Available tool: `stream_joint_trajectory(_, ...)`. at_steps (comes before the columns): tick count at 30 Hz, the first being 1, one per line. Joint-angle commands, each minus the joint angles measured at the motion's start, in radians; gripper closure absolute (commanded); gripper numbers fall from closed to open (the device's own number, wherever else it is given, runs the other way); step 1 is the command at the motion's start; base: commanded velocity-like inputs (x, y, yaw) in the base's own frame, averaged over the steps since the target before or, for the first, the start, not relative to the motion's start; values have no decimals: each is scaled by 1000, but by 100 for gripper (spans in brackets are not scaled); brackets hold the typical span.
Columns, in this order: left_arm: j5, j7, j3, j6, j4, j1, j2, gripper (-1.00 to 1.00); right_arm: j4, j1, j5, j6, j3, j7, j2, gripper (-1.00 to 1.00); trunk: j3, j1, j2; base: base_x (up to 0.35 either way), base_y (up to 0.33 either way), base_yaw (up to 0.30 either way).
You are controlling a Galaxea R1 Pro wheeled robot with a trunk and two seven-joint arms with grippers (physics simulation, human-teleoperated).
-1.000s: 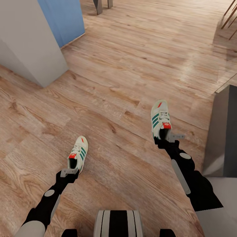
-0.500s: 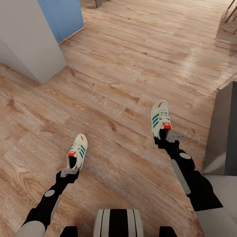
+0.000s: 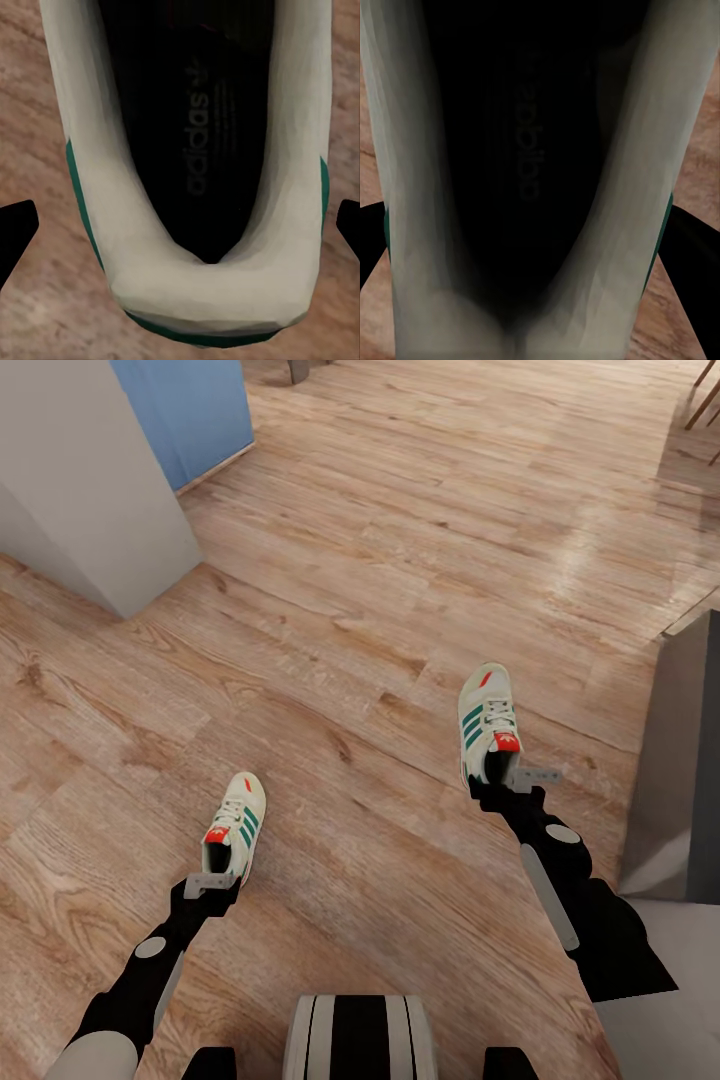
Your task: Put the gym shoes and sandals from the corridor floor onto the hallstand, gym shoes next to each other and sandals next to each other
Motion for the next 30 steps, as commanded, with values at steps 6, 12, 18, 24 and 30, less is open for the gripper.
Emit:
stream_joint_trajectory(6, -11, -7, 8, -4, 0, -1, -1, -100, -1, -1, -10, 3, 3, -11, -1, 100, -1, 0, 0, 47, 0, 0)
stream_joint_trajectory(12, -11, -7, 6, -5, 4, 1, -1, 100, -1, -1, -10, 3, 3, -10, -1, 100, -1, 0, 0, 9, 0, 0)
stream_joint_trajectory(18, -9, -7, 7, -5, 1, 1, -1, 100, -2, -1, -10, 3, 3, -11, -1, 100, -1, 0, 0, 0, 0, 0)
stream_joint_trajectory(24, -9, -7, 6, -5, 0, 1, -1, 100, -1, -1, -10, 3, 3, -11, -1, 100, -1, 0, 0, 0, 0, 0)
stream_joint_trajectory(30, -9, -7, 6, -5, -1, 2, -1, 100, -1, -1, -10, 3, 3, -11, -1, 100, -1, 0, 0, 0, 0, 0)
